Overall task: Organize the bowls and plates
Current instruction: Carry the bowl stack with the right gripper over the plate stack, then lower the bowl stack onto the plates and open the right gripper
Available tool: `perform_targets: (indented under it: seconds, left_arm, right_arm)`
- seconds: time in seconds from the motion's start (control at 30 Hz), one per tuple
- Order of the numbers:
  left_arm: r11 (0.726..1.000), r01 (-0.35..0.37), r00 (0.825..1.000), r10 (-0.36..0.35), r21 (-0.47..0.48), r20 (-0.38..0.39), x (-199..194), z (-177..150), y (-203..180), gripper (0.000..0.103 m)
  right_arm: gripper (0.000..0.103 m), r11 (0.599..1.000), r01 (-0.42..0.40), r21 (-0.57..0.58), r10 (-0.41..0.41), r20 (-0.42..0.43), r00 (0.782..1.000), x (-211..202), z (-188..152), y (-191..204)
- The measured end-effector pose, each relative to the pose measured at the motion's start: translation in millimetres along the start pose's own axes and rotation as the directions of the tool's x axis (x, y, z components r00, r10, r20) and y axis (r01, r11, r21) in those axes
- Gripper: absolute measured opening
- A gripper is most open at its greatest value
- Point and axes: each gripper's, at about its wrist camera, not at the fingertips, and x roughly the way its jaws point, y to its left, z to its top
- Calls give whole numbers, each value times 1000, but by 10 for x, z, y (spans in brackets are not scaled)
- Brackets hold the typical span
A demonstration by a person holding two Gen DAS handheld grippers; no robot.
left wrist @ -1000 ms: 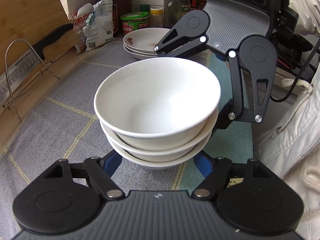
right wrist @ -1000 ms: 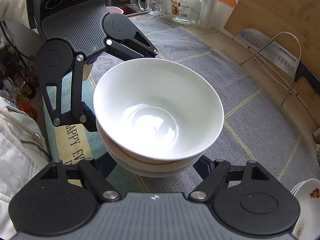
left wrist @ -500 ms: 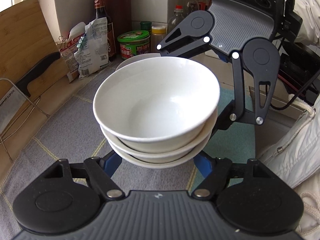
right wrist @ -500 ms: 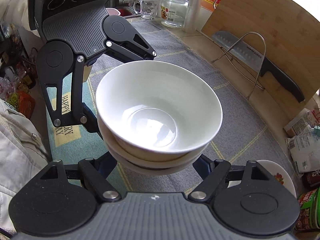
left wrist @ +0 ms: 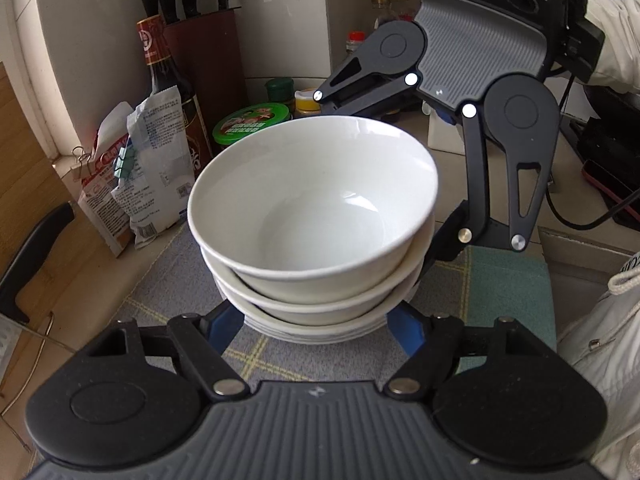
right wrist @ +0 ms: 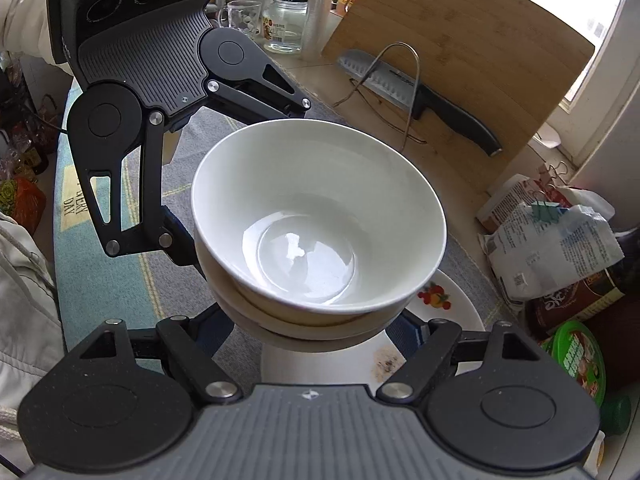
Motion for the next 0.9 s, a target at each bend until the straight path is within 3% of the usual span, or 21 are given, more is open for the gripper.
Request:
perform_targets:
  seconds: [0.4,0.9]
  left_arm:
    - [1000,29,999,-29,9,-34,513,193,23,78]
    - [999,42,998,-42,-13,-49,677,213,116,78]
  right_arm:
    - [85,999,34,41,-32,-36,999,105,-368,-334]
    - [85,997,11,78,-7,-50,999,241,-470,-544]
